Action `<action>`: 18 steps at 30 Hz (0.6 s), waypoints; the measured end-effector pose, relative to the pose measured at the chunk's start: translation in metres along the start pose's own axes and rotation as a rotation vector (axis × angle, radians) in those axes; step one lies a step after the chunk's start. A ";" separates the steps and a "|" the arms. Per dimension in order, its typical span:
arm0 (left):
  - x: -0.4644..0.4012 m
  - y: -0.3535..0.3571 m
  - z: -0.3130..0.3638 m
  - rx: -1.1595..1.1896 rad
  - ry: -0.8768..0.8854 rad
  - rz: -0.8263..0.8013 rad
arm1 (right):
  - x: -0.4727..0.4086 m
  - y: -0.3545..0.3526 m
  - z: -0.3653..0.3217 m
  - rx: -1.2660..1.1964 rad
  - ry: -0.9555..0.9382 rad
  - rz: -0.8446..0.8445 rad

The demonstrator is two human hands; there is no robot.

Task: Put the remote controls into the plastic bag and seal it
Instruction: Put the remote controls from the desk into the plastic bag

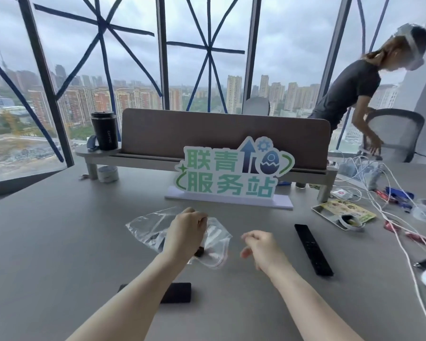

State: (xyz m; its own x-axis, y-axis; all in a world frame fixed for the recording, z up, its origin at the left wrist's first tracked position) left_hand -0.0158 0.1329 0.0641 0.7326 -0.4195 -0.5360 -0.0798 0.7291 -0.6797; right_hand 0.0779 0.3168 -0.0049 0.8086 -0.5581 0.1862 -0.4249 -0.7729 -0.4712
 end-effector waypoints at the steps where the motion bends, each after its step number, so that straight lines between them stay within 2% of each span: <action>1: 0.001 0.002 0.001 -0.008 0.006 0.001 | -0.005 -0.026 0.015 0.073 0.017 0.122; 3: 0.004 0.006 0.000 -0.004 0.007 0.001 | -0.008 -0.079 0.046 0.250 0.094 0.368; 5: 0.007 0.010 -0.003 0.006 0.000 -0.004 | -0.010 -0.116 0.075 0.371 0.197 0.498; 10: 0.013 0.011 -0.009 -0.068 -0.043 -0.020 | -0.023 -0.141 0.121 0.517 0.376 0.476; 14: 0.016 0.008 -0.016 -0.111 -0.068 -0.030 | -0.025 -0.125 0.117 0.443 0.327 0.279; 18: 0.021 0.009 -0.022 -0.089 -0.096 -0.034 | 0.021 -0.069 0.085 -0.191 0.252 -0.223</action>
State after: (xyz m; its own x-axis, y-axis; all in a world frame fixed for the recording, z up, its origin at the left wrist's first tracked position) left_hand -0.0164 0.1185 0.0361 0.7971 -0.3860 -0.4644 -0.1104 0.6629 -0.7405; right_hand 0.1589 0.3842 -0.0417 0.7745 -0.4085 0.4831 -0.3374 -0.9126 -0.2308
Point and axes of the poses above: each hand's wrist, its own x-axis away from the middle knuckle, its own y-axis out of the palm, z = x × y, the point moved 10 cm from there along -x, towards the middle knuckle, and after that the axes turned 6 degrees about y, right-handed, at the moved point
